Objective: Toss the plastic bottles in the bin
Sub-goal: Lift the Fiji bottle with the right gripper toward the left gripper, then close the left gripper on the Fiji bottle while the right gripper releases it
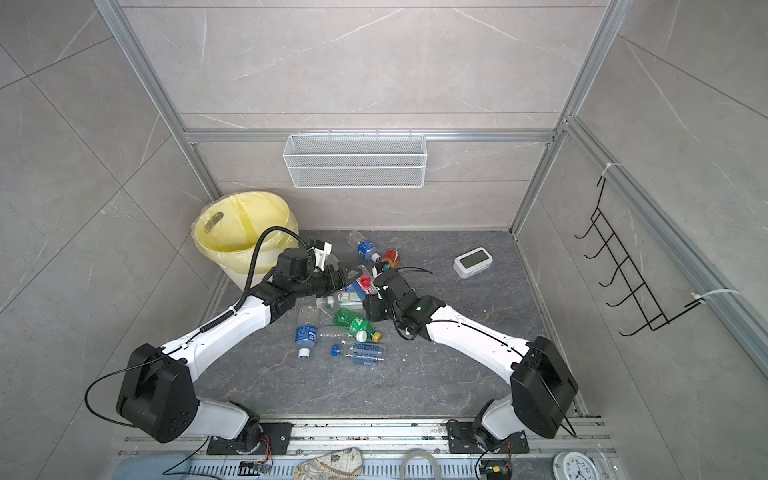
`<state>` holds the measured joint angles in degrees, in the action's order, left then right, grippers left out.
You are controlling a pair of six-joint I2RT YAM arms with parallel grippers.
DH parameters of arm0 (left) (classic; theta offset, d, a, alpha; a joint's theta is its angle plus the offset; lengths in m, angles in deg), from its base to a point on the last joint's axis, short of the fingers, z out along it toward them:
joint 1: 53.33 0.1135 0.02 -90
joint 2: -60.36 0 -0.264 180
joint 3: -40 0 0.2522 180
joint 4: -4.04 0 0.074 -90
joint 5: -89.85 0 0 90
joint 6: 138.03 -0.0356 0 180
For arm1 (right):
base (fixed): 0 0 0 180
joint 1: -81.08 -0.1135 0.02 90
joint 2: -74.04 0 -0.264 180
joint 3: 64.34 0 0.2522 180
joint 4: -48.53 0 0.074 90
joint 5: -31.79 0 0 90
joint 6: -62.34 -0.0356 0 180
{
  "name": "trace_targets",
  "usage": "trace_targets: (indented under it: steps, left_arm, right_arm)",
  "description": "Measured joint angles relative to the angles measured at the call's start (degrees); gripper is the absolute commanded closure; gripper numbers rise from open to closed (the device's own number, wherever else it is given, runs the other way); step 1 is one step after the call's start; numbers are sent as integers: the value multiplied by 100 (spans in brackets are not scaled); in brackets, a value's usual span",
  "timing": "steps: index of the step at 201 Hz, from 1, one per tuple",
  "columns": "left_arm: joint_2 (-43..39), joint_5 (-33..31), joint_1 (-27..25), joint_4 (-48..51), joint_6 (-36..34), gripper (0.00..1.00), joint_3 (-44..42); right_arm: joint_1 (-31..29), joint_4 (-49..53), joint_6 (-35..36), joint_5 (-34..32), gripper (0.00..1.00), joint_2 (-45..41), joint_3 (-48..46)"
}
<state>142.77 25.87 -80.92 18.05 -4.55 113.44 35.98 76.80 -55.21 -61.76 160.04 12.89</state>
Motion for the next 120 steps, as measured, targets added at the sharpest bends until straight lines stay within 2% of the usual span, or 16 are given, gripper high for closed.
trace_targets:
  steps: [79,100,120]
  left_arm:
    - [0,120,0,-164,133,28,-24]
    - [0,131,0,-177,146,38,-26]
    - [0,142,0,-216,131,42,-26]
  right_arm:
    - [0,-289,-249,280,52,247,310]
    - [0,-354,-254,358,51,245,310]
    - [2,-396,-256,396,50,247,308]
